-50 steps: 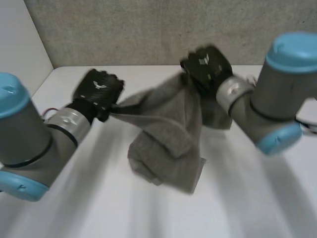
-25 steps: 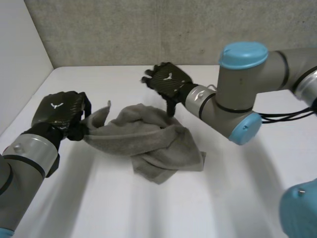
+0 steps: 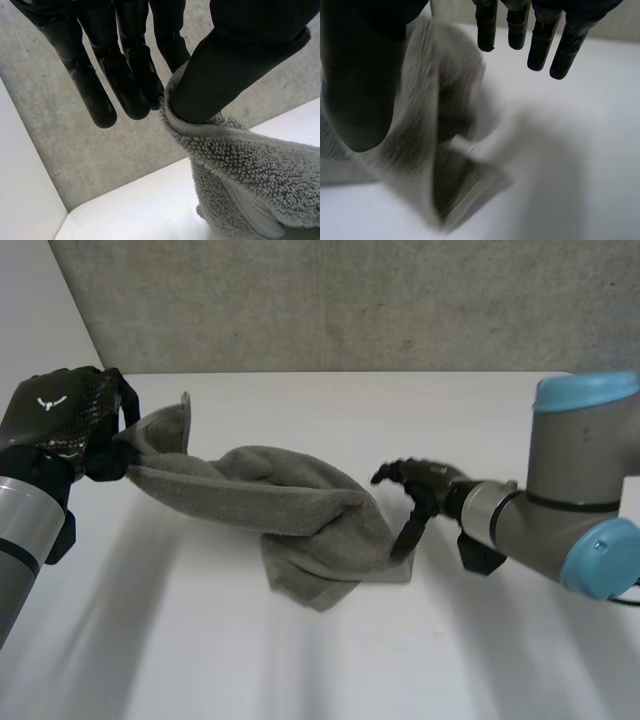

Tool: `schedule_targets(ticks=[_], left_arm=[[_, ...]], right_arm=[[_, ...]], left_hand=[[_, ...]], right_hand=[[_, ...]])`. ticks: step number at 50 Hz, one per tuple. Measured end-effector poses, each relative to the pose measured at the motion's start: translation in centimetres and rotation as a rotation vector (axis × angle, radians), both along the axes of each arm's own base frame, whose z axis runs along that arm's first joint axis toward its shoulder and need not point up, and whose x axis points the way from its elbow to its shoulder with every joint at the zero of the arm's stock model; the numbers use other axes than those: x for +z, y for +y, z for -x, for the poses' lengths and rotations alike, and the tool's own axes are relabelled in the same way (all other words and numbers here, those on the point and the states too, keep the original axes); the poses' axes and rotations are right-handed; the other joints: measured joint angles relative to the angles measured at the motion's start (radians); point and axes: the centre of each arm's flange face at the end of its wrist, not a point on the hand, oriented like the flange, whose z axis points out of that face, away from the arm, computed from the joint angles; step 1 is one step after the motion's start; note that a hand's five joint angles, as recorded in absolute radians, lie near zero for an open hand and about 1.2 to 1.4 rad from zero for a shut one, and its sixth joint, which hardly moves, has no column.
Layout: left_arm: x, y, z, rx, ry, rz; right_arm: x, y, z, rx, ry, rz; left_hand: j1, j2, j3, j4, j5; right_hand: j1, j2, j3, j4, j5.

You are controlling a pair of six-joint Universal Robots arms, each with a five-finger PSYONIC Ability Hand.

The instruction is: Fold the laundry

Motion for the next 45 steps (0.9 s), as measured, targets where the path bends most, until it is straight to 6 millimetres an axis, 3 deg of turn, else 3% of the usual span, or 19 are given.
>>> schedule_targets(ticks=[4, 7, 10, 13, 17, 21, 24, 25, 28, 30, 35, 37, 40, 45], left_arm=[[0.4, -0.4, -0.3, 0.015, 0.003, 0.013], [0.7, -1.0, -0.6, 0.03, 0.006, 0.022], [1.0, -1.5, -0.8, 0.039, 0.009, 0.033], [1.6, -1.9, -0.8, 0.043, 0.015, 0.051], [2.9, -3.1, -0.6, 0.04, 0.03, 0.097], [5.3, -5.2, 0.2, 0.033, 0.064, 0.191], [7.0, -6.7, 0.8, 0.032, 0.095, 0.259], [7.5, -7.1, 0.9, 0.033, 0.109, 0.278], [8.3, -8.3, 1.2, 0.044, 0.161, 0.315], [8.3, -9.0, 1.3, 0.058, 0.199, 0.317], [5.6, -10.0, 1.2, 0.095, 0.252, 0.235], [2.7, -10.0, 1.0, 0.112, 0.25, 0.149], [-0.9, -9.2, 0.7, 0.124, 0.224, 0.04], [-6.2, -6.6, 0.1, 0.113, 0.16, -0.134]], right_arm=[[-1.7, 0.7, -0.6, 0.008, -0.013, -0.072], [-2.3, 0.9, -1.1, 0.014, -0.037, -0.105], [-2.1, 0.6, -1.6, 0.014, -0.065, -0.101], [-1.0, -0.2, -2.0, 0.011, -0.099, -0.056], [3.4, -2.6, -2.6, -0.001, -0.168, 0.119], [12.1, -5.4, -2.7, -0.05, -0.232, 0.473], [18.4, -5.9, -2.1, -0.107, -0.246, 0.753], [19.9, -5.8, -1.9, -0.12, -0.241, 0.826], [21.7, -5.1, -1.7, -0.125, -0.194, 0.948], [21.1, -4.7, -1.8, -0.096, -0.137, 0.959], [15.2, -3.0, -2.2, 0.044, 0.061, 0.803], [10.7, -1.4, -1.7, 0.137, 0.195, 0.666], [6.3, 0.8, -0.7, 0.233, 0.326, 0.529], [1.8, 4.1, 1.3, 0.341, 0.462, 0.381]], left_hand=[[0.0, 0.0, 0.0, 0.0, 0.0], [0.0, 0.0, 0.0, 0.0, 0.0], [0.0, 0.0, 0.0, 0.0, 0.0], [0.0, 0.0, 0.0, 0.0, 0.0], [0.0, 0.0, 0.001, 0.0, 0.0], [0.0, 0.001, 0.001, 0.0, 0.0], [0.0, 0.001, 0.001, 0.0, 0.0], [0.0, 0.001, 0.001, 0.0, 0.0], [0.0, 0.001, 0.001, 0.0, 0.0], [0.0, 0.001, 0.001, 0.0, 0.0], [0.0, 0.001, 0.001, 0.0, 0.0], [0.0, 0.001, 0.001, 0.0, 0.0], [0.0, 0.001, 0.001, 0.0, 0.0], [0.0, 0.001, 0.001, 0.0, 0.0]], right_hand=[[0.233, 0.247, 0.242, 0.233, 0.254], [0.655, 0.666, 0.648, 0.642, 0.652], [0.964, 0.976, 0.952, 0.95, 0.963], [1.077, 1.083, 1.072, 1.072, 1.083], [1.077, 1.083, 1.079, 1.078, 1.085], [1.077, 1.083, 1.079, 1.078, 1.085], [1.077, 1.083, 1.079, 1.078, 1.085], [1.077, 1.083, 1.079, 1.078, 1.085], [1.077, 1.083, 1.079, 1.078, 1.085], [1.077, 1.083, 1.079, 1.078, 1.087], [1.077, 1.083, 1.079, 1.078, 1.09], [1.077, 1.083, 1.079, 1.078, 1.09], [1.077, 1.083, 1.079, 1.078, 1.09], [1.077, 1.083, 1.079, 1.078, 1.09]])
